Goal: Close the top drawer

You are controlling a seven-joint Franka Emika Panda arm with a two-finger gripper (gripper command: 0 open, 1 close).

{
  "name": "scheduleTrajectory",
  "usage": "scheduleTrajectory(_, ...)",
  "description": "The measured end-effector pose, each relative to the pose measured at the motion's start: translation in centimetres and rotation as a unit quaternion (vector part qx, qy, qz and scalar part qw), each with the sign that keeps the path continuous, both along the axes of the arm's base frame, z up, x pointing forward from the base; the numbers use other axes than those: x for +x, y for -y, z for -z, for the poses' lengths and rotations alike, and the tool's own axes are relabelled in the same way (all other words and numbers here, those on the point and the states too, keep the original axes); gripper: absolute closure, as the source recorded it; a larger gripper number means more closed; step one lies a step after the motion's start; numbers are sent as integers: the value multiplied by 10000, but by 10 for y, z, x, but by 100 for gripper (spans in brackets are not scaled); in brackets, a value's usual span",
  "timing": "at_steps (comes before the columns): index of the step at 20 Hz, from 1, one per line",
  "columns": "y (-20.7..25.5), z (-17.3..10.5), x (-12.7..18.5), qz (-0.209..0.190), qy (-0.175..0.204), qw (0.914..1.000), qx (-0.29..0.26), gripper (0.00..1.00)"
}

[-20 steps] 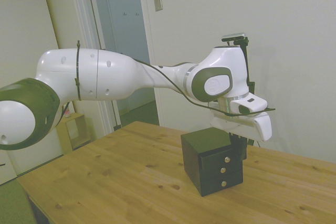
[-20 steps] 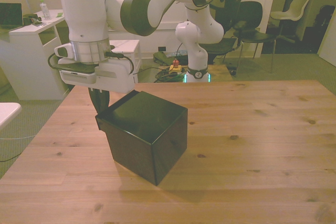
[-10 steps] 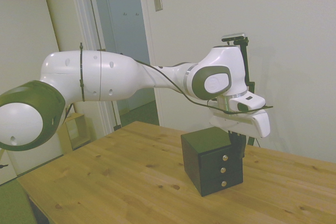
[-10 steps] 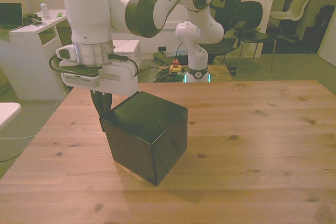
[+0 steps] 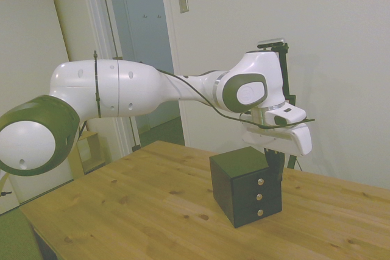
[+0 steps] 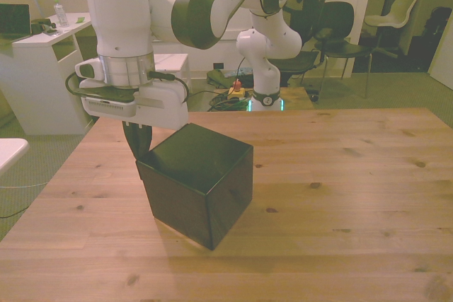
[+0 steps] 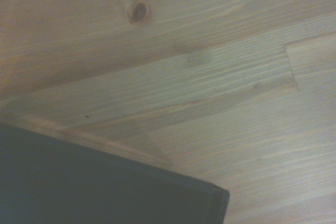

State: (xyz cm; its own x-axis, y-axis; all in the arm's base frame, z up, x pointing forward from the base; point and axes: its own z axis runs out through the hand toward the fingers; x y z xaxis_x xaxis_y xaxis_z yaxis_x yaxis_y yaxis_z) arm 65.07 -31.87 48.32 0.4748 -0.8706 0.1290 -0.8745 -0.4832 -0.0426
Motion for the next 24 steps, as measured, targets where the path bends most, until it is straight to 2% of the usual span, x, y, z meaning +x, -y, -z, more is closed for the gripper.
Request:
scheduleTrajectory(7, -3, 2, 1, -9, -24, 10000, -3, 100)
scheduleTrajectory(11, 2, 1, -18, 92, 3, 10000, 34, 100)
scheduleTrajectory(15, 21, -9, -69, 365, 69, 9992, 114, 100)
scheduleTrajectory(19, 43, -33, -145, 608, 138, 9976, 310, 100)
scheduleTrajectory(21, 38, -42, -177, 552, 175, 9975, 406, 100)
scheduleTrajectory(23, 13, -47, -196, 378, 208, 9978, 503, 100)
scheduleTrajectory(24, -6, -48, -201, 231, 220, 9979, 565, 0)
